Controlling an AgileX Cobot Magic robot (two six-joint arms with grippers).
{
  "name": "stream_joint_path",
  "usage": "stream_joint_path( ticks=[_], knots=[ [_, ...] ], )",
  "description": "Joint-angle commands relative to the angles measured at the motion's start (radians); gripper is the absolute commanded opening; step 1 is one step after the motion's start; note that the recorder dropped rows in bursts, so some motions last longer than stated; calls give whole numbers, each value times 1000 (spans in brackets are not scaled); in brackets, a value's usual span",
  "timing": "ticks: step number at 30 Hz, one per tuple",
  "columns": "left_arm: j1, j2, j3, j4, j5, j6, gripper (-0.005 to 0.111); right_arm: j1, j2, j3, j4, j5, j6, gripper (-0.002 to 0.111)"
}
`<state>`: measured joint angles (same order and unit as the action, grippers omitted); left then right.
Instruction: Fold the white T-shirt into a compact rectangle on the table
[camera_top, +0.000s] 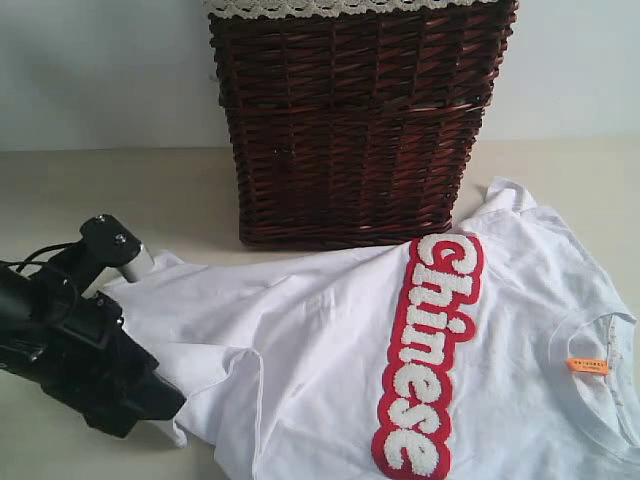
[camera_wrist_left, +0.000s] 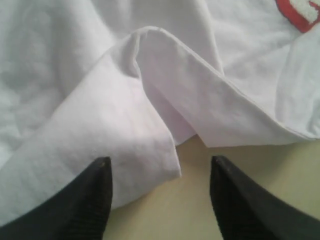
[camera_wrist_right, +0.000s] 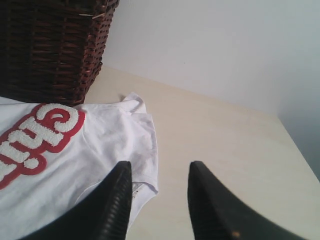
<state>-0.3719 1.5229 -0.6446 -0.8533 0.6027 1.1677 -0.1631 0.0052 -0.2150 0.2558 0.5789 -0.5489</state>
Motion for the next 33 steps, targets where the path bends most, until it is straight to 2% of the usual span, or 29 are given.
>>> stream_joint_path(
  ticks=[1, 9, 12, 16, 24, 29, 31, 33],
  knots=[
    [3, -10, 4, -62, -12, 58, 57, 0, -5, 2, 3, -4, 2, 37],
    [3, -10, 4, -62, 13, 71, 61, 0, -5, 2, 3, -4, 2, 37],
    [3, -2, 4, -79, 11, 136, 61, 0, -5, 2, 3, -4, 2, 37],
    [1, 28, 4, -107, -31, 220, 61, 0, -5, 2, 3, -4, 2, 37],
    [1, 58, 6, -127, -59, 263, 61, 0, -5, 2, 3, -4, 2, 37],
    [1, 83, 50, -129, -68, 308, 61, 0, -5, 2, 3, -4, 2, 37],
    [1, 83, 67, -164, -114, 357, 61, 0, -5, 2, 3, -4, 2, 37],
    [1, 83, 74, -196, -158, 385, 54, 0, -5, 2, 3, -4, 2, 37]
  ],
)
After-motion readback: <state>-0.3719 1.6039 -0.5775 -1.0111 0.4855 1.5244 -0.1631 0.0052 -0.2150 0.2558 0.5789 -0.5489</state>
